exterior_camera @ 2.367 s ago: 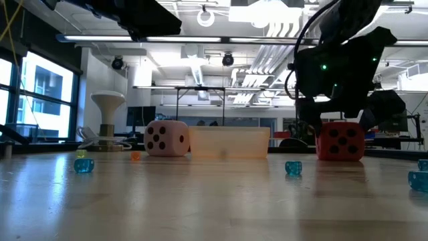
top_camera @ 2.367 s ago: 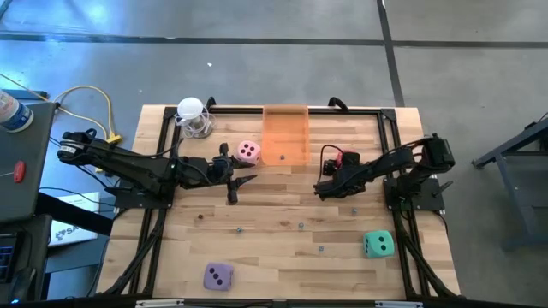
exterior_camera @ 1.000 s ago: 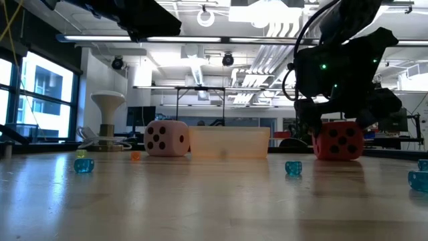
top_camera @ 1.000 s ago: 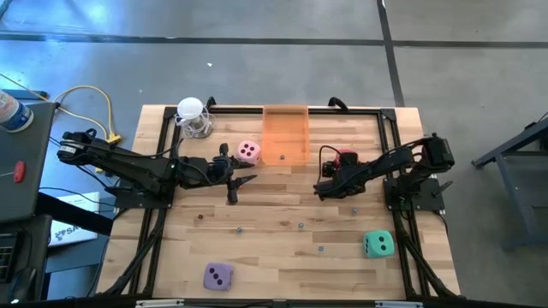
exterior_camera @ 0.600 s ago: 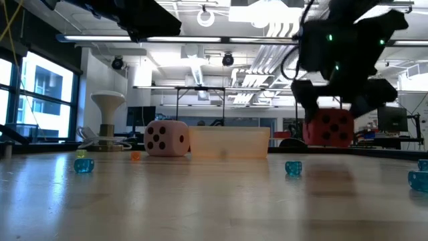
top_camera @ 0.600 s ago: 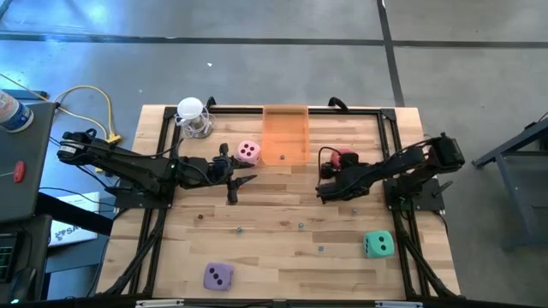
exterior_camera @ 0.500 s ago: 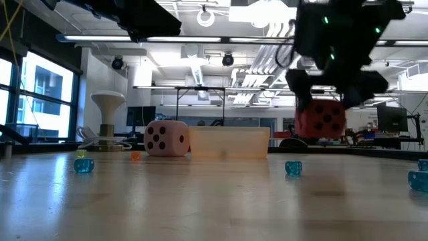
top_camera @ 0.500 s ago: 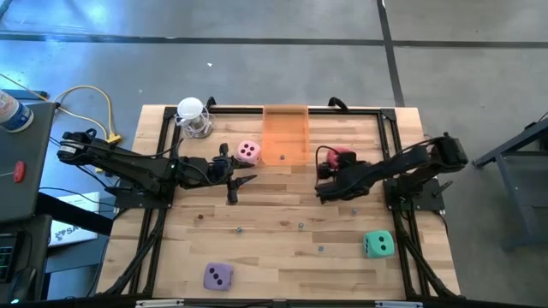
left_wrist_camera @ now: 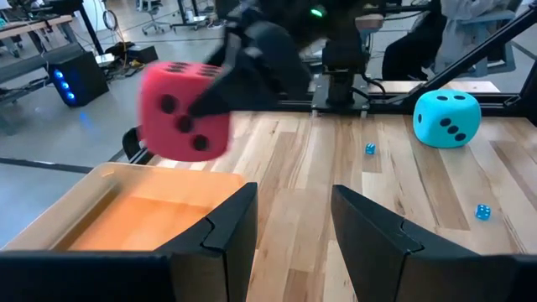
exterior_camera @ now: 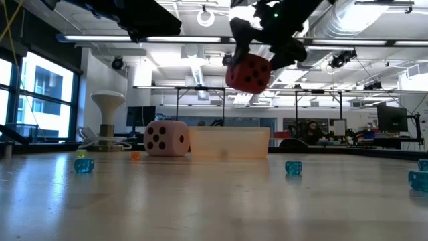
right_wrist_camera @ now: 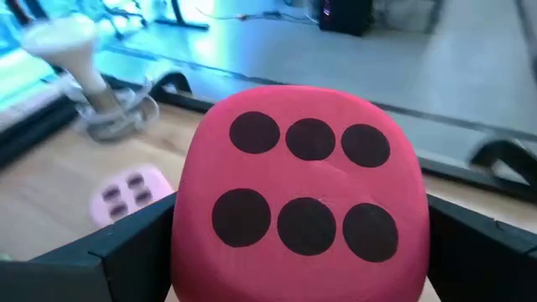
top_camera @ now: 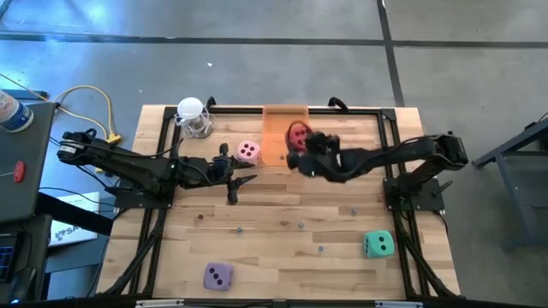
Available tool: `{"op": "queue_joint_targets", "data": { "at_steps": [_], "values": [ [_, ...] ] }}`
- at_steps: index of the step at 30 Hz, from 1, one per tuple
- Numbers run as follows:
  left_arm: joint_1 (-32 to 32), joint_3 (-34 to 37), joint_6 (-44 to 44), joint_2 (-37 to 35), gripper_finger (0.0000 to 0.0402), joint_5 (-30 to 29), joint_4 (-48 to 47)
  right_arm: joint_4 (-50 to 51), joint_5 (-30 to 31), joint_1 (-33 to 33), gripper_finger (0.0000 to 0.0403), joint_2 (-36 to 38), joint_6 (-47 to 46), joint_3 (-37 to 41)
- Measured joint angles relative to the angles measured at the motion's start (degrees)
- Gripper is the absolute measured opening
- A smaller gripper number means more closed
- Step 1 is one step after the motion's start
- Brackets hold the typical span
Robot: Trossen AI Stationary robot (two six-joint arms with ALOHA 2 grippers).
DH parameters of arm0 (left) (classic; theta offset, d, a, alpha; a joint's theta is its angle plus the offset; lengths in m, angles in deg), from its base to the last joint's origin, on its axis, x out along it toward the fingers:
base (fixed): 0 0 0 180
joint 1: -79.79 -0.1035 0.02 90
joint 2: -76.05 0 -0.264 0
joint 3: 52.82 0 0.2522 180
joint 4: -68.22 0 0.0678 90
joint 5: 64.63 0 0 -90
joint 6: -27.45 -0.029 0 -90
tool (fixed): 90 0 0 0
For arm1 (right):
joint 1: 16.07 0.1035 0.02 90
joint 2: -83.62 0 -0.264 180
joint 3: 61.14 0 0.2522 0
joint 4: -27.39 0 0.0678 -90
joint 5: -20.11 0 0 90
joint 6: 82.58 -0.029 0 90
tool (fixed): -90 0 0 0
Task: Pick & Place Dice
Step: Put the red die into the orange bin
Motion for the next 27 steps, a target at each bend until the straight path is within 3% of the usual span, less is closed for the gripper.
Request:
{"op": "queue_joint_targets", "data": {
  "at_steps": [4, 11, 27],
  "values": [
    [0.0, 0.0, 0.0, 0.0, 0.0148, 0.0, 0.0, -5.7, -7.2, -4.6, 0.0400, -0.5, 4.8, 0.0],
    [0.0, 0.0, 0.0, 0.0, 0.0148, 0.0, -0.7, -6.5, -14.5, -10.5, 0.0400, -0.7, 5.9, 0.1],
    [0.0, 0.0, 1.0, 0.0, 0.0148, 0.1, -1.9, -12.3, -21.7, -15.1, 0.0400, -5.2, 12.3, 0.2]
  ]
}}
